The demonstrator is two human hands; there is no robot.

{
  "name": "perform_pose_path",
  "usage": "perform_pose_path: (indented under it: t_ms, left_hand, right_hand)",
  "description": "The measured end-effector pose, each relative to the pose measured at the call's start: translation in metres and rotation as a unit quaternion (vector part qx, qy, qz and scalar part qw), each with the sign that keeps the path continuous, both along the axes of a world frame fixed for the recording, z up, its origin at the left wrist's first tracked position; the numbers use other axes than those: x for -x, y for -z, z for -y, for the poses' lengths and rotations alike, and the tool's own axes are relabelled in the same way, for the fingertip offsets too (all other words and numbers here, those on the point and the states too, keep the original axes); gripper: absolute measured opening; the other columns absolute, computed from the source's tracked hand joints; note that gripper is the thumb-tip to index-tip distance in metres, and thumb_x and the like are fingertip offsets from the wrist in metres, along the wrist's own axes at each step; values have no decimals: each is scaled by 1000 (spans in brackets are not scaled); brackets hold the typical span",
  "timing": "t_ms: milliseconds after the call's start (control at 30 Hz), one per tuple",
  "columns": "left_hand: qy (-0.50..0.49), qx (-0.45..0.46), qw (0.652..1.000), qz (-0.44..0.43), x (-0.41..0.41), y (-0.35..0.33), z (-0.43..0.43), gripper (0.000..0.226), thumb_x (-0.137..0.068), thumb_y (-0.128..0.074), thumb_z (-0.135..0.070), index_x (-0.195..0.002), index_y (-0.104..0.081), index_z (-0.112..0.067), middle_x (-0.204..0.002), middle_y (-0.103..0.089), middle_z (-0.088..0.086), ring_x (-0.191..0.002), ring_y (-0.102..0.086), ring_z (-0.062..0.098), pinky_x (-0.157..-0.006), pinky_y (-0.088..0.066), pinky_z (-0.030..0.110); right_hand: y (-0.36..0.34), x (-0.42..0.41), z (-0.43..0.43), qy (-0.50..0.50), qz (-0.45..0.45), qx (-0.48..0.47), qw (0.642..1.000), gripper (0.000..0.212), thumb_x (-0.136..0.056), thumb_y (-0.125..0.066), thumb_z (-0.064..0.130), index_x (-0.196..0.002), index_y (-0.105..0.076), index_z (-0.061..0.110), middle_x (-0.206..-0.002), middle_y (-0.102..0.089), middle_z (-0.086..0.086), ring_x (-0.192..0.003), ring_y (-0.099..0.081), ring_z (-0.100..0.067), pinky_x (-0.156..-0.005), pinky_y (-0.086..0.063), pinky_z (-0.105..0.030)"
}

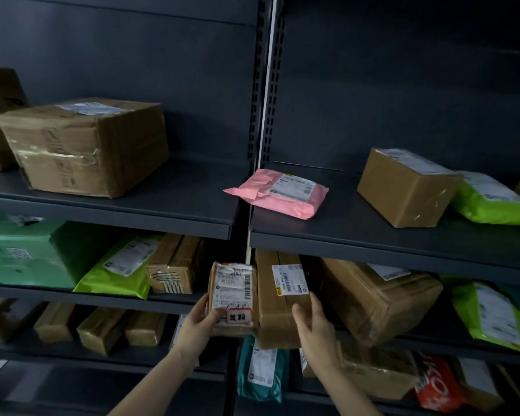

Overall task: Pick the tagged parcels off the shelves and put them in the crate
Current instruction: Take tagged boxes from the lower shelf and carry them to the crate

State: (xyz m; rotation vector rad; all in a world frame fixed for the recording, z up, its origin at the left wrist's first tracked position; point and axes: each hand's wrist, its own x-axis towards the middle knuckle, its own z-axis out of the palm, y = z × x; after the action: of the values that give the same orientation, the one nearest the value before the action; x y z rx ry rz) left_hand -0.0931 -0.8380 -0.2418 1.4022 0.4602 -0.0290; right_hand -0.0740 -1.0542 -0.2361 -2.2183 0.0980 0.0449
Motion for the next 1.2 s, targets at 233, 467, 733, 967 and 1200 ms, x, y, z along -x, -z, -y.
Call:
perform_pose_path:
  t_ms: [233,467,733,967,1200]
  left_hand:
    - [-20,13,1000,-3,-9,-2,-5,50,-89,-60,-7,-137,-45,-8,-108,-65,19,-96,-64,31,-89,-49,41]
    - [-30,7,999,-7,-18,-8,-3,56,-87,-63,-10,-139,-43,-10,-120,-63,20,-109,-61,35,-102,-44,50]
    - [-35,-10,999,-7,-6,-17,-11,52,-88,-62,-14,-137,-46,-11,-118,-64,19,-112,-59,36,-104,-41,53]
    - [-33,-12,999,-3,13,-32,-19,53,-87,-64,-20,-137,-46,-16,-120,-64,16,-113,-59,34,-104,-42,52]
    - [-14,-3,1000,-8,34,-46,-41,53,-88,-64,-20,-137,-46,-15,-116,-67,13,-109,-62,29,-103,-44,49]
  right_hand:
    - [-3,-6,-5,-33,21,6,999,67,-92,-44,48,-148,-18,22,-136,-51,-2,-121,-51,-19,-97,-44,-30]
    - [-11,-20,-6,-14,45,18,999,60,-95,-44,41,-146,-26,16,-130,-56,-5,-115,-56,-21,-93,-48,-31]
    - [-9,-23,-10,-13,48,29,998,63,-94,-45,42,-146,-24,14,-141,-45,-8,-126,-46,-24,-97,-41,-32]
    - [-20,-4,-11,-25,91,141,986,71,-92,-43,49,-147,-20,11,-149,-28,-12,-137,-29,-24,-110,-33,-32]
    - [-39,27,-43,-40,176,230,956,65,-91,-49,45,-142,-35,7,-142,-41,-15,-131,-40,-27,-107,-36,-33]
